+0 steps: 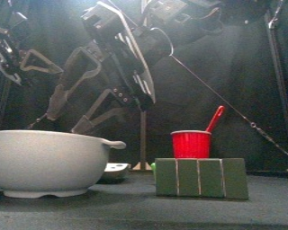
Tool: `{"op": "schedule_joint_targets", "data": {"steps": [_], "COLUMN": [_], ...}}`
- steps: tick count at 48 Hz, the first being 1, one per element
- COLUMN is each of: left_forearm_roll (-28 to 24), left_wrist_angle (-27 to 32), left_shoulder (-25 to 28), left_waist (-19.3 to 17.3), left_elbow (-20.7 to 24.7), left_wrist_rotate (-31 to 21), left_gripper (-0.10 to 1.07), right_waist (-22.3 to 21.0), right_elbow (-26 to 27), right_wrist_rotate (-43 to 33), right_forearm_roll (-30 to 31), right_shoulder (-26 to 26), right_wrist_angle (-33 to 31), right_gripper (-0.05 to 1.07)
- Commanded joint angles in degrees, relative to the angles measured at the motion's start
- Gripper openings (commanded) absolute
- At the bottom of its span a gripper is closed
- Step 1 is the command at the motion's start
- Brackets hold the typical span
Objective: Grab salmon sushi
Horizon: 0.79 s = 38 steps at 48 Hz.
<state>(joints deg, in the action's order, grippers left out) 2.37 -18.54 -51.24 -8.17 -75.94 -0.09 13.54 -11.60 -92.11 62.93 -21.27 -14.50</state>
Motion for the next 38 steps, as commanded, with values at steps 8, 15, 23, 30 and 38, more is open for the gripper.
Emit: {"op": "schedule_joint_targets", "data": {"steps": [8, 15, 23, 30, 38], "left_forearm_roll": [0.09, 0.09, 0.09, 0.09, 0.09], "left_wrist_angle": [-0.62, -0.62, -0.62, -0.62, -0.62], "left_shoulder": [0.09, 0.09, 0.18, 0.09, 0.09], "left_waist": [0.0, -0.09, -0.09, -0.09, -0.09], "left_elbow": [0.62, 0.62, 0.62, 0.62, 0.62], "left_wrist_rotate": [0.09, 0.09, 0.09, 0.09, 0.09], "left_gripper": [0.32, 0.32, 0.32, 0.32, 0.32], "right_waist": [-0.35, -0.35, -0.35, -0.7, -0.7], "right_elbow": [2.2, 2.37, 2.29, 2.81, 4.04], "right_wrist_rotate": [0.09, 0.09, 0.18, 0.18, 0.44], "right_forearm_roll": [0.09, -0.26, -3.6, -6.06, -7.21], "right_shoulder": [1.32, 1.14, 1.93, 2.81, 3.25], "right_wrist_angle": [0.09, 0.09, -0.18, -5.36, -15.12], "right_gripper": [0.87, 0.87, 0.87, 0.87, 0.87]}}
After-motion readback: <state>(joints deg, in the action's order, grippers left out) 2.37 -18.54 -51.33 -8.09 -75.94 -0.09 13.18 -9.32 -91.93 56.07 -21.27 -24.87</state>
